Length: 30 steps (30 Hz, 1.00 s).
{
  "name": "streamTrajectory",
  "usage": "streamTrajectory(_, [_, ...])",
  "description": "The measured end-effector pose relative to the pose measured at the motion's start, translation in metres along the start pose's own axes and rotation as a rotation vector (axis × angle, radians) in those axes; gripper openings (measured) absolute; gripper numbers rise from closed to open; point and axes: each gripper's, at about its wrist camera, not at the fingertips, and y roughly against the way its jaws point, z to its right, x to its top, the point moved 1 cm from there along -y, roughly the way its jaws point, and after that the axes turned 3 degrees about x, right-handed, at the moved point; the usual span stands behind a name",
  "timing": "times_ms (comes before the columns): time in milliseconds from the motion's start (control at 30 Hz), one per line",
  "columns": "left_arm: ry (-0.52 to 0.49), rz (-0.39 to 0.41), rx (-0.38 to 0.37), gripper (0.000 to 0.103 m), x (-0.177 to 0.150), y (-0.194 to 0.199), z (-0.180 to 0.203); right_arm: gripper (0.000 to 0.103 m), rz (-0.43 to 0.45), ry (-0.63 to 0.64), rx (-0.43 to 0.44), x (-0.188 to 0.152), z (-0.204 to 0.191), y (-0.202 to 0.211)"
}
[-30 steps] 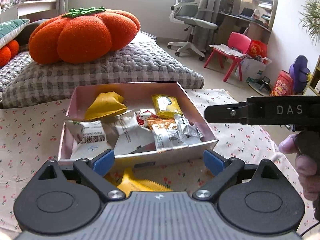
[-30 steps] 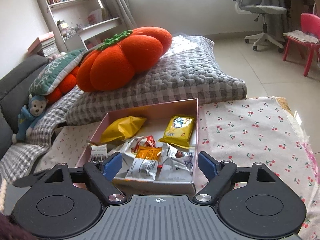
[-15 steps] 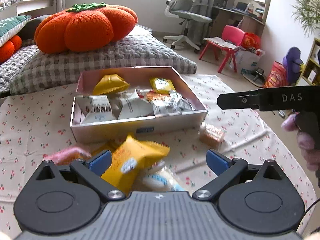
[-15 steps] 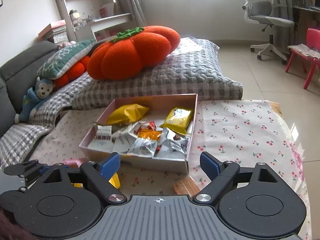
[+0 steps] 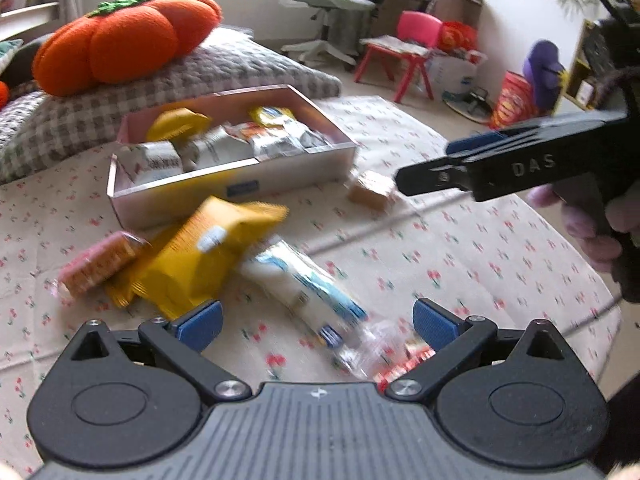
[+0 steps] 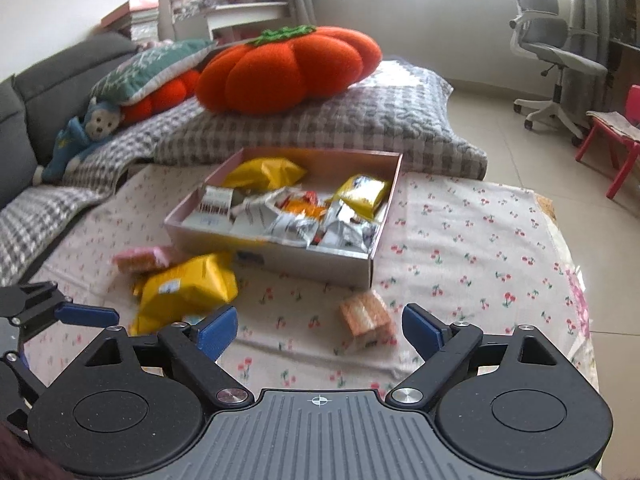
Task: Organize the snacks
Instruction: 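Grasp a red-white candy with the left gripper, then grasp the white-blue stick packet with the right gripper while the left holds the candy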
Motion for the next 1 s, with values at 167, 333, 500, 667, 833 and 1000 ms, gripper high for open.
streamTrajectory(167, [-0.060,-0.023,-0.073,0.088,-0.012,-0.002,0.014,0.091,-0.028,0.030,0.006,-0.013,-0.006,0.000])
streamTrajectory(333, [-0.117,-0.037,-0.156,0.066,-0.017,-0.005,0.027,0.091,-0.035,0.037,0.012,-0.017,-0.008,0.002])
streamTrajectory(500, [-0.157,-0.051,-0.221,0.050,-0.019,-0.008,0.036,0.091,-0.038,0.039,0.016,-0.018,-0.010,0.001])
streamTrajectory(667, [-0.182,-0.083,-0.221,0.044,-0.024,-0.013,0.042,0.091,-0.049,0.047,0.016,-0.021,-0.012,-0.001])
streamTrajectory(833, [-0.198,-0.106,-0.195,0.025,-0.030,-0.019,0.044,0.091,-0.063,0.056,0.019,-0.024,-0.015,-0.004])
streamTrajectory(1000, [-0.200,-0.093,-0.194,0.024,-0.031,-0.012,0.039,0.091,-0.076,0.079,0.021,-0.029,-0.020,-0.007])
